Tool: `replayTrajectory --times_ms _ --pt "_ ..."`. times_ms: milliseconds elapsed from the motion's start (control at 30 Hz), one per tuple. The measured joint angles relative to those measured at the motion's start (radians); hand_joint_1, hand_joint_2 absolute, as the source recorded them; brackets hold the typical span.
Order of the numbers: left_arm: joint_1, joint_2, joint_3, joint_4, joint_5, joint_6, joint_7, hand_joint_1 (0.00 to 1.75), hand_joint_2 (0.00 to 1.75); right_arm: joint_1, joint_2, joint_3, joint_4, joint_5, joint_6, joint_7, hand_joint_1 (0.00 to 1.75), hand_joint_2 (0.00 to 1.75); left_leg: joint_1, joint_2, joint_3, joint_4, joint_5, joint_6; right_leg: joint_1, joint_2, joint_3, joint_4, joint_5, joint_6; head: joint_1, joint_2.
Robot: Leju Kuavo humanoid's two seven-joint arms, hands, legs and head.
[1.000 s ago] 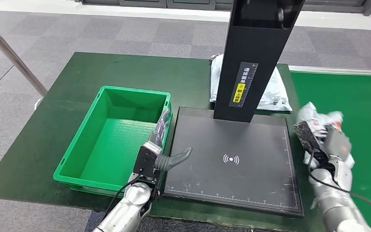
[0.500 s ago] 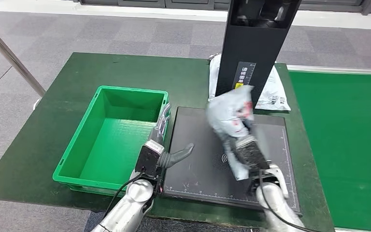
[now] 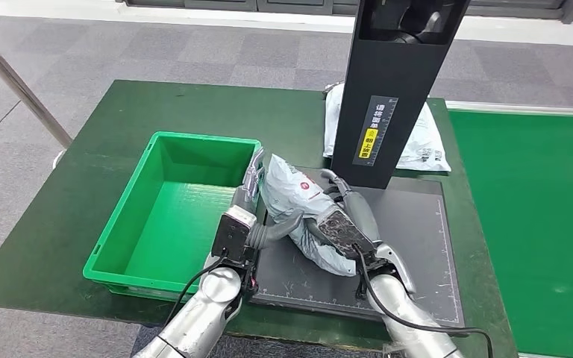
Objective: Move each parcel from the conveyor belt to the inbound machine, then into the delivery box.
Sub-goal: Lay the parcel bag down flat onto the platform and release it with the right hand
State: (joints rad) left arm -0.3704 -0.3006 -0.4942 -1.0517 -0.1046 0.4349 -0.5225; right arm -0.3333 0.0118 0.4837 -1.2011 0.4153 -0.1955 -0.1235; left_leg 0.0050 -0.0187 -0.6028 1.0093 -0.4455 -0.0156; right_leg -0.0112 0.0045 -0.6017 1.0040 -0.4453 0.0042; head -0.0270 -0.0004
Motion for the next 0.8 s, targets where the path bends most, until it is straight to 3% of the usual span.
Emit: replayTrajectory --times_ms 300,400,567,800 --pt "0.011 0.003 0.0 -0.024 0.004 0.021 -0.001 0.0 1.75 -0.011 0.0 0.0 0.058 0.068 -0.075 0.021 0.0 1.75 0.0 0.0 0.0 0.0 0.0 0.0 0.0 0.0 0.0 0.0 0.0 0.0 0.0 0.0" --pt "0.016 0.003 0.0 -0.03 0.007 0.027 -0.003 0.0 1.75 -0.01 0.0 0.0 0.065 0.048 -0.1 -0.008 0.0 1.75 0.0 0.0 0.0 0.0 0.0 0.0 0.0 0.0 0.0 0.0 0.0 0.0 0.0 0.0" --pt "0.02 0.007 0.0 -0.03 0.021 0.046 -0.026 0.0 1.75 0.027 0.0 -0.016 0.026 -0.192 -0.114 -0.2 0.0 1.75 0.0 0.0 0.0 0.0 0.0 0.0 0.0 0.0 0.0 0.0 0.0 0.0 0.0 0.0" --pt "0.014 0.01 0.0 -0.007 0.017 0.051 -0.034 0.0 1.75 0.063 0.001 -0.061 -0.031 -0.371 -0.063 -0.291 0.0 1.75 0.0 0.001 0.0 0.0 0.0 0.0 0.0 0.001 -0.001 0.0 0.0 0.0 0.0 0.0"
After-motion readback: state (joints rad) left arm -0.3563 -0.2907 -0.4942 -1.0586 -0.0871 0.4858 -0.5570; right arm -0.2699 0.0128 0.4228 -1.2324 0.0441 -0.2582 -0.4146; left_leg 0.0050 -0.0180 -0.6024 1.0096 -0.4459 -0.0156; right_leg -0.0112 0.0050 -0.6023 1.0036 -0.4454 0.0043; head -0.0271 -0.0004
